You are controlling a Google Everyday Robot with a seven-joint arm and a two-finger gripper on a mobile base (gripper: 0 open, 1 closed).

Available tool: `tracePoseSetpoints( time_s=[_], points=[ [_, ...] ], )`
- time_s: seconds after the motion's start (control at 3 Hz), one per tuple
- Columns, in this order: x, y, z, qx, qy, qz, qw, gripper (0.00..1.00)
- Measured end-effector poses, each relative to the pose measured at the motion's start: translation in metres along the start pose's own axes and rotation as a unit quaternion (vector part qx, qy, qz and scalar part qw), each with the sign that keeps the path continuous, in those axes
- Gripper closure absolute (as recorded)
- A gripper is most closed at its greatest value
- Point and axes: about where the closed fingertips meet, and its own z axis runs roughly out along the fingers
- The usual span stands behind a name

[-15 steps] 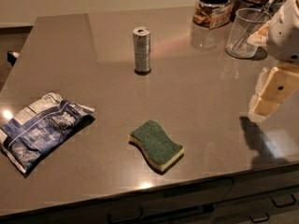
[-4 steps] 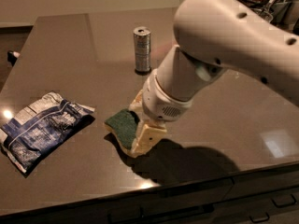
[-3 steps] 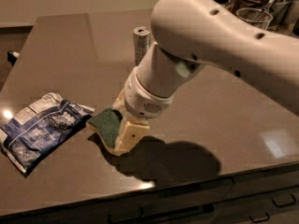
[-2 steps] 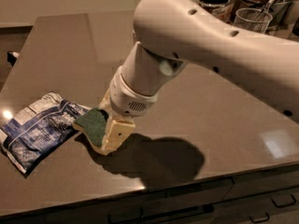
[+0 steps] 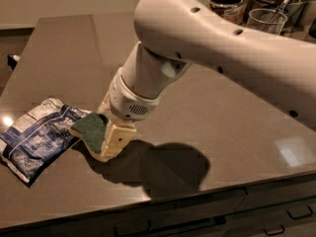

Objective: Move sponge near blue chip bag

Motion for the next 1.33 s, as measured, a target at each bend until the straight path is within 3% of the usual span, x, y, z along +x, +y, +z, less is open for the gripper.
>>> tracePoseSetpoints(
  time_s=[0.67, 1.0, 1.33],
  points=[
    [-0.003, 0.0019, -0.0023, 0.003, 0.002, -0.003, 1.0, 0.17],
    [-0.0047, 0.0028, -0.0035, 0.004, 0.002, -0.005, 1.0, 0.0],
    [-0.0048, 0.0029, -0.0036, 0.004, 0.002, -0.005, 1.0, 0.0]
  ],
)
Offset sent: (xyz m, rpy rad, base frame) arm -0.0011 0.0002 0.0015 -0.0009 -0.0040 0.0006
